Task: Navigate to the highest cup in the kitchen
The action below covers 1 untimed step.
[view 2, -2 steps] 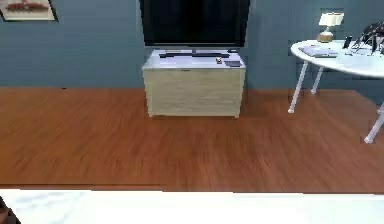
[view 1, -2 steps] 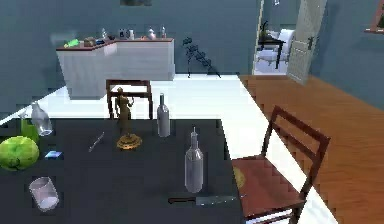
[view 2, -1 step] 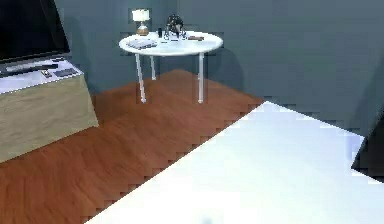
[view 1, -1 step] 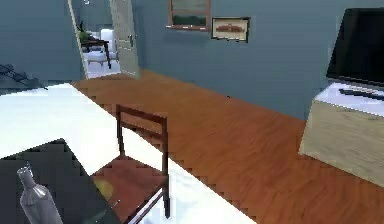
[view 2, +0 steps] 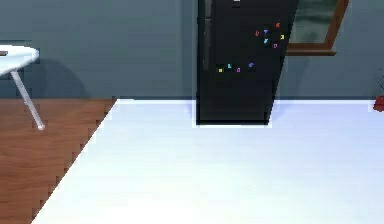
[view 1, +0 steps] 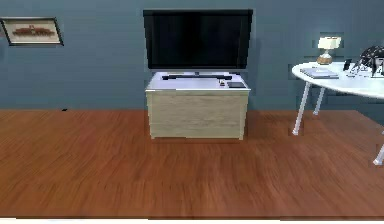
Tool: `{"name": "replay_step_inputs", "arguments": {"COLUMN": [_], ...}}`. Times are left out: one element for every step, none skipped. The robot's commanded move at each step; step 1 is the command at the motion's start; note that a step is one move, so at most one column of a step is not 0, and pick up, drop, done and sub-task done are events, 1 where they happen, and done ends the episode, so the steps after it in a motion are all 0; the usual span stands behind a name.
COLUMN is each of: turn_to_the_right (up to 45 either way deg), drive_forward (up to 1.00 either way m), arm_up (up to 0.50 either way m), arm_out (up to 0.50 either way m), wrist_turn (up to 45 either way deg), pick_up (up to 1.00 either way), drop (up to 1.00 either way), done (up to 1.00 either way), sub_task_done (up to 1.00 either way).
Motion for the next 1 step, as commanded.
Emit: {"name": "replay_step_inputs", "arguments": {"turn_to_the_right": [0.0], "drive_forward": [0.4], "arm_up": [0.0], "arm_out": [0.0], "wrist_turn": [0.0], "pick_up": [0.0], "drop": [0.0], "done": [0.0], "sub_task_done": [0.0]}}
